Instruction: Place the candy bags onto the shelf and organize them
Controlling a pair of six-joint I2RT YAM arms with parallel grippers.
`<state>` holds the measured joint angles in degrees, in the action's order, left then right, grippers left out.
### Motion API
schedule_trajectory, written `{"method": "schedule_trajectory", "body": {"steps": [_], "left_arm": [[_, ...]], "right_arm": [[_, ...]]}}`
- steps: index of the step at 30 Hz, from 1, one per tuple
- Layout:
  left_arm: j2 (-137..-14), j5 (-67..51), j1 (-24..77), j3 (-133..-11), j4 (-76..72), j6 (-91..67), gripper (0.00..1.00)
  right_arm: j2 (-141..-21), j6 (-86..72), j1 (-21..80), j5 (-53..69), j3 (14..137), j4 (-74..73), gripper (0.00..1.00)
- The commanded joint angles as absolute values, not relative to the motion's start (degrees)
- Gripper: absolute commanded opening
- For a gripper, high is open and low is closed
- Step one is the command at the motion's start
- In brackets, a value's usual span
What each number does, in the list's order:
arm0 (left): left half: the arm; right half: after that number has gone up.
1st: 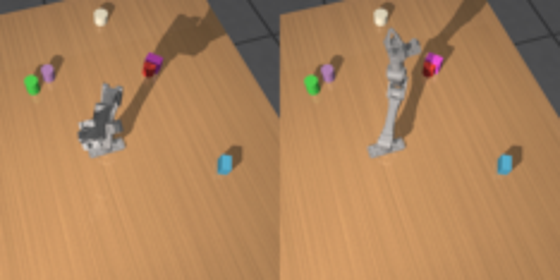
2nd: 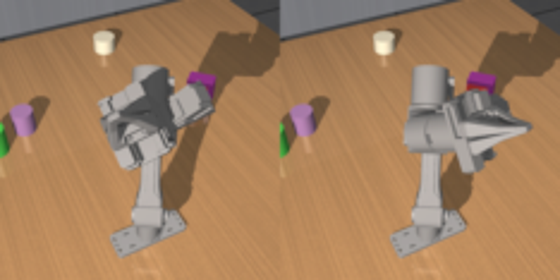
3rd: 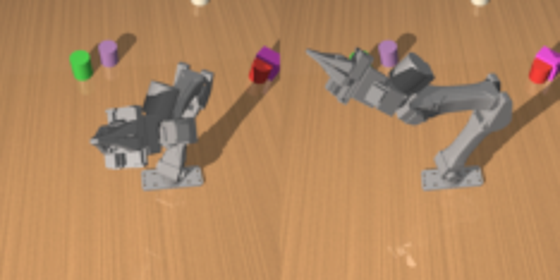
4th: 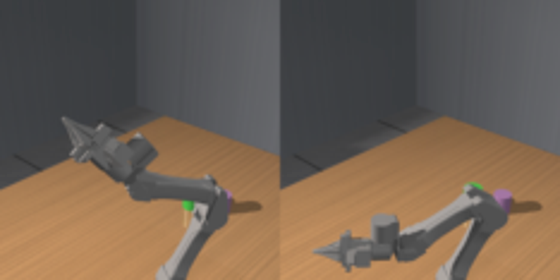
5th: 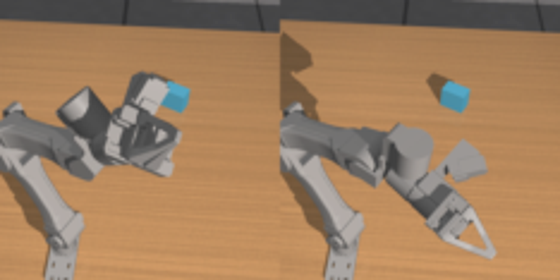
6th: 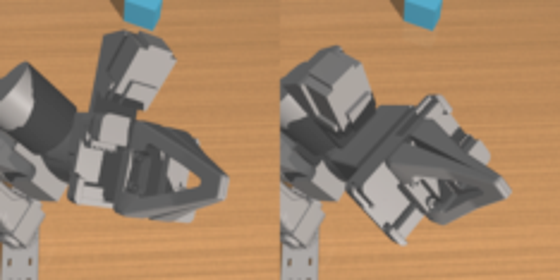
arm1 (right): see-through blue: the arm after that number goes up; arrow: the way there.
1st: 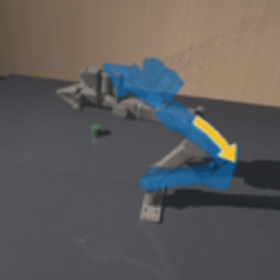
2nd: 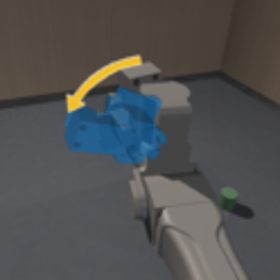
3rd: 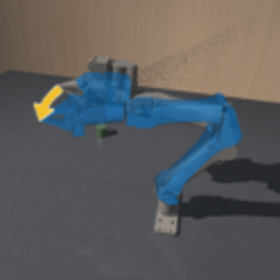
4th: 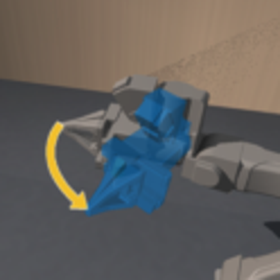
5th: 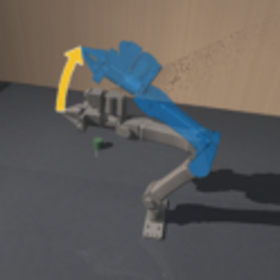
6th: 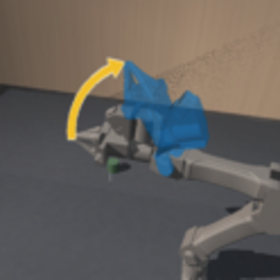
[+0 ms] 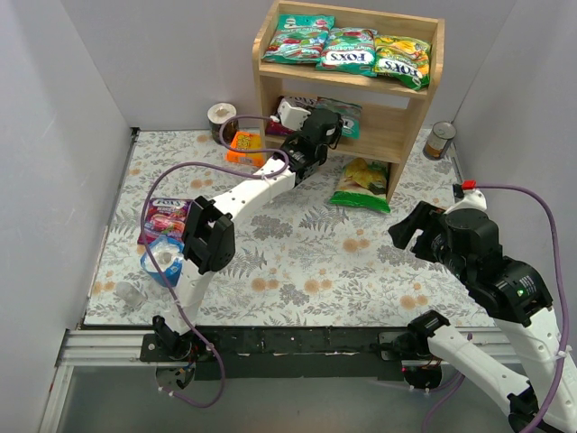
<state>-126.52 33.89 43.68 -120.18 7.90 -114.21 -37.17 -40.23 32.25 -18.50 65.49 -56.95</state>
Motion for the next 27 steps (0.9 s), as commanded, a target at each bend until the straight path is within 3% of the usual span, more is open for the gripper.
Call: {"method": "schedule_trajectory", "body": {"steps": [1,4,9,10,13,20,27], "left_arm": [[-126.6,38.5,44.7,-121.9,8.9,-122.6,0.18],[-126.5,39.3,45.1,-122.5,9.1,-121.3,0.33],[-125.4,40.3,46.0,-121.9,10.5,-121.2,0.46],[-124.5,41.2,46.6,-121.6,11.2,-121.6,0.54],[-122.5,44.5,47.9,-118.9,11.3,-122.0,0.63],[-119.3,45.0,48.7,-115.5,13.9,-122.8,0.69],[-115.8,45.6,48.8,-115.2,26.5,-123.3,0.75]], "right_arm": [[-37.0,-39.5,32.1,-20.3,67.6,-56.3,0.81],[-37.0,-39.3,32.1,-20.8,67.6,-56.4,0.81],[-36.9,-39.1,32.1,-21.4,67.5,-56.3,0.81],[-37.0,-39.0,32.2,-21.4,67.6,-56.2,0.81],[-36.8,-38.9,32.1,-21.8,67.7,-56.1,0.81],[-35.9,-39.3,32.1,-21.6,66.7,-55.7,0.81],[-36.0,-39.1,32.1,-21.5,67.1,-55.8,0.82]]}}
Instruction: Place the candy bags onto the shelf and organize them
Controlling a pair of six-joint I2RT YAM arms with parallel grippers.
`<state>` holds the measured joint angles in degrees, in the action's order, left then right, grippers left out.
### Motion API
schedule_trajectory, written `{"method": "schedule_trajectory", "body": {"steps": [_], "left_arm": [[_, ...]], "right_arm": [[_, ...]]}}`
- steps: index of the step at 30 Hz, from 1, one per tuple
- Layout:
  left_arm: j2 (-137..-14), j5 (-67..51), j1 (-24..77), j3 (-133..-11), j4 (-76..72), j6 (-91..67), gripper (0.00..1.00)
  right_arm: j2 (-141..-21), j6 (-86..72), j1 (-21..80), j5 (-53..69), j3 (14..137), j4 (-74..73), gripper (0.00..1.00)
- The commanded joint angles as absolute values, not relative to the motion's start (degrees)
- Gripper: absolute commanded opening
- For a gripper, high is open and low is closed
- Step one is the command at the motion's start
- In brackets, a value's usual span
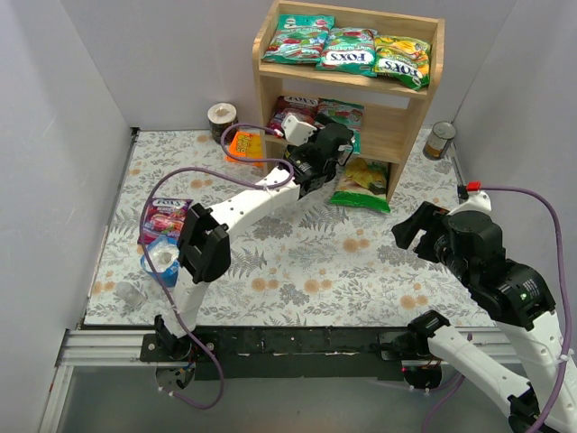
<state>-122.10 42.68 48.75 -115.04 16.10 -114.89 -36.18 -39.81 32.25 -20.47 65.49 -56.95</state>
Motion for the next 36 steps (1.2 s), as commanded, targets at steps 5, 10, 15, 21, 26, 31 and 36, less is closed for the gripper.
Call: {"method": "schedule_trajectory", "body": {"steps": [5,10,15,21,26,31,36], "left_arm": [[-109.4,43.8,48.9,-111.7,38.3,-122.7,0.82],[-94.5,45.6,49.1,-100.0,50.2,-121.7,0.95],[-77.8,46.8,44.1,-85.5,48.6,-110.4,0.98],[-67.2,35.6,22.3,-79.6,44.9,-92.2,0.98],[-74.2,22.7,9.0,-80.5,46.6,-82.4,0.98],[-80.8,17.0,-2.3,-78.4,44.0,-80.1,0.98],[-85.5,8.9,-14.0,-74.2,38.9,-79.0,0.98]], "right_arm": [[-37.4,-37.8,32.1,-20.9,67.9,-54.3,0.9],[-38.5,-38.4,32.1,-20.8,67.9,-51.9,0.97],[-38.9,-39.7,32.1,-20.0,65.3,-49.0,0.97],[-41.0,-41.7,32.1,-17.3,60.7,-43.8,0.97],[-44.8,-41.7,32.1,-15.2,59.2,-39.5,0.97],[-47.6,-41.7,32.1,-13.6,58.6,-36.8,0.97],[-49.1,-40.7,32.1,-13.3,59.0,-36.0,0.96]]}}
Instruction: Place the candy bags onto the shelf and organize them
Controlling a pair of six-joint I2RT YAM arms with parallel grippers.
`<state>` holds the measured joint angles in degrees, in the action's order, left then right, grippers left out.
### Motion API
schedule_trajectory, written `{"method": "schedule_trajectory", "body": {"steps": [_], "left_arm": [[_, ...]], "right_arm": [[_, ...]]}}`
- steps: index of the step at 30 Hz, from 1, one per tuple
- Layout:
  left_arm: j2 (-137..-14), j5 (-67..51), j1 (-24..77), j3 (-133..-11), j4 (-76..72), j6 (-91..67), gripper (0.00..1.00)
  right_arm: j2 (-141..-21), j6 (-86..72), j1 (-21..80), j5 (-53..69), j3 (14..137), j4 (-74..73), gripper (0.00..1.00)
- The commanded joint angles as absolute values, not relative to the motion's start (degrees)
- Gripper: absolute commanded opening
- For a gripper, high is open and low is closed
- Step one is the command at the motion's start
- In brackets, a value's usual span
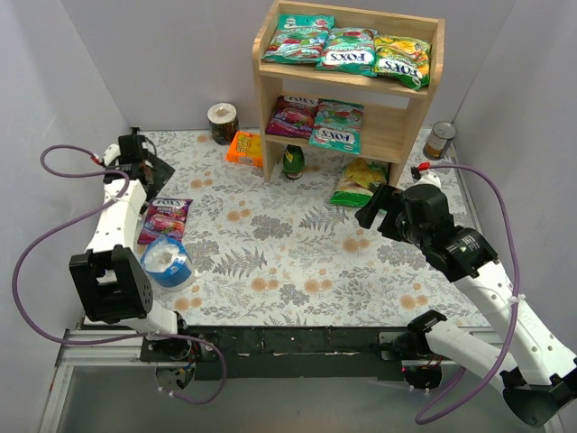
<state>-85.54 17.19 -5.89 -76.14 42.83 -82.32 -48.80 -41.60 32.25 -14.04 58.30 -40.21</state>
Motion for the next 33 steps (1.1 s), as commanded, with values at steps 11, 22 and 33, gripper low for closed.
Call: {"method": "schedule_trajectory", "body": {"steps": [11,22,33], "left_arm": [[-99.0,-7.1,-22.9,-69.9,30.8,-76.9,0.92],[-103.0,-12.6,-15.7,-68.7,28.8,-77.6,0.81],[-109.9,-8.8,4.3,-73.4,31.7,-74.0,0.74]], "right_arm": [[-50.6,-39.6,32.1,-14.5,59.2,-35.1,0.96],[-50.2,-39.3,32.0,-16.3,59.1,-36.0,0.96],[-49.2,-39.7,31.9,-15.8,57.7,-36.4,0.96]]}}
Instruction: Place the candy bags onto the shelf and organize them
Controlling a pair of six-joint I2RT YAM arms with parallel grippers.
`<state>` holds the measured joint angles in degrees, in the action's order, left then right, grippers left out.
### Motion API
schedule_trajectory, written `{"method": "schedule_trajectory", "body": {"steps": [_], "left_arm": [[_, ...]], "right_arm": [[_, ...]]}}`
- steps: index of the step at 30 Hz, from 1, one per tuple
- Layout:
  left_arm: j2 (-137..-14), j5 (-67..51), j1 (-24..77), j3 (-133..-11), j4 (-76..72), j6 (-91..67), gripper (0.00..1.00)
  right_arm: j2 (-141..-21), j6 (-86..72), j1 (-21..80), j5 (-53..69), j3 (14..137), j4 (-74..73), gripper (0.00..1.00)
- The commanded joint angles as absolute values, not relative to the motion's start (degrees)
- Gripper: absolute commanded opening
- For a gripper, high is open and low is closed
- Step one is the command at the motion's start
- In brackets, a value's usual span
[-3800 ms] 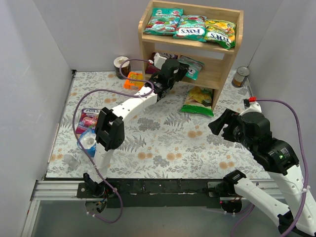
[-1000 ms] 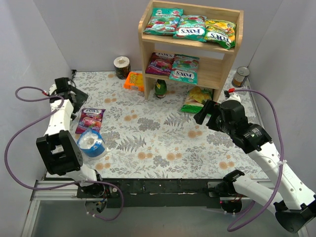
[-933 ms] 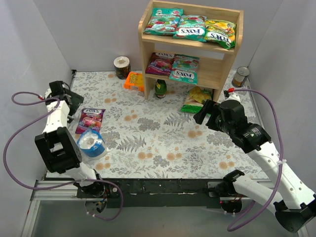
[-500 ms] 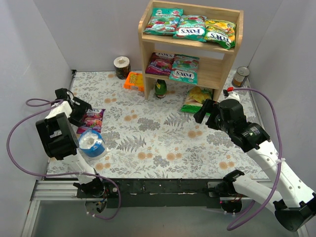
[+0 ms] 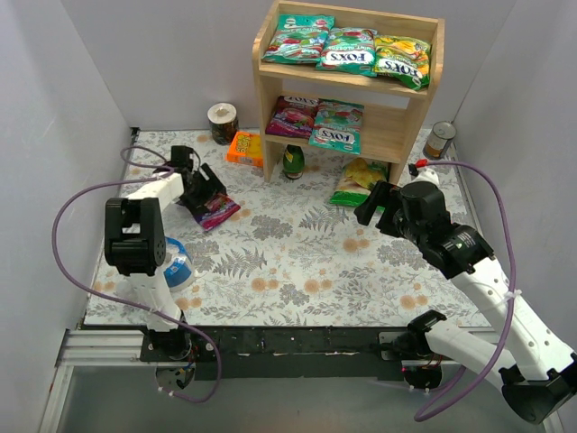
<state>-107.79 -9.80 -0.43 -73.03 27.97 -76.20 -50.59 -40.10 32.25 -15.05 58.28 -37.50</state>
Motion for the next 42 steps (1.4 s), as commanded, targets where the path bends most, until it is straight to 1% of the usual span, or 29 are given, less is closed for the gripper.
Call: {"method": "schedule_trajectory", "body": {"steps": [1,3,8,13,16,19,23,26,27,28,32,33,35,36,37,40,41,42], "left_arm": [[-110.0,-8.5,5.0,-73.4,32.1,-73.6,0.73],[-110.0,-7.6,7.0,-73.0,33.1,-73.3,0.71],[-106.6,-6.2,11.2,-68.8,33.4,-73.8,0.7],[-102.2,-6.5,16.9,-61.5,33.6,-75.5,0.7],[-98.6,-7.6,18.7,-55.8,33.6,-77.6,0.7],[-93.1,-7.8,19.7,-50.6,33.4,-78.8,0.66],[-86.1,-8.1,20.4,-47.4,35.5,-80.1,0.63],[-79.7,-6.1,21.1,-47.4,37.5,-81.6,0.62],[-78.2,-5.5,21.1,-47.7,38.1,-82.3,0.69],[-75.3,-4.4,21.2,-48.2,38.5,-83.6,0.72],[-69.0,1.1,21.4,-49.3,41.1,-87.9,0.76],[-67.9,1.8,21.4,-48.5,41.3,-88.7,0.76],[-66.2,3.8,21.4,-47.5,42.5,-92.0,0.77],[-65.9,5.5,21.4,-46.3,43.1,-93.4,0.76],[-65.8,7.0,21.4,-46.0,44.5,-94.9,0.76],[-65.5,10.5,21.4,-44.1,44.4,-99.4,0.76],[-65.5,10.7,21.4,-43.9,43.8,-99.9,0.76],[-65.7,10.9,21.4,-43.6,43.2,-100.5,0.75]], "right_arm": [[-48.8,-39.7,31.9,-15.8,57.5,-36.3,0.96],[-48.5,-39.9,31.9,-15.8,57.0,-36.4,0.96],[-47.6,-40.4,31.9,-15.4,56.2,-36.2,0.96],[-47.5,-40.5,31.9,-14.5,55.2,-35.2,0.96],[-48.0,-40.6,31.9,-13.3,54.3,-34.4,0.96],[-48.6,-40.5,31.9,-12.0,53.4,-32.8,0.95],[-51.1,-38.0,32.0,-7.9,51.6,-28.9,0.95],[-56.2,-34.1,32.2,-1.4,50.5,-24.4,0.91],[-59.4,-33.1,32.4,-0.4,50.3,-23.1,0.88],[-61.1,-30.9,33.1,2.0,49.8,-20.0,0.87],[-70.9,-24.9,39.2,5.1,52.2,-13.1,0.85],[-75.7,-23.7,40.5,5.7,53.3,-12.1,0.85],[-81.2,-20.4,43.4,7.1,58.6,-10.8,0.85],[-86.4,-19.2,44.1,8.0,60.5,-10.8,0.85],[-88.8,-17.8,45.3,8.6,64.7,-10.9,0.85],[-97.4,-14.1,46.5,9.5,70.6,-11.5,0.84],[-100.9,-13.6,46.5,10.0,73.8,-11.6,0.83],[-102.4,-13.3,46.5,11.0,75.1,-11.4,0.79]]}}
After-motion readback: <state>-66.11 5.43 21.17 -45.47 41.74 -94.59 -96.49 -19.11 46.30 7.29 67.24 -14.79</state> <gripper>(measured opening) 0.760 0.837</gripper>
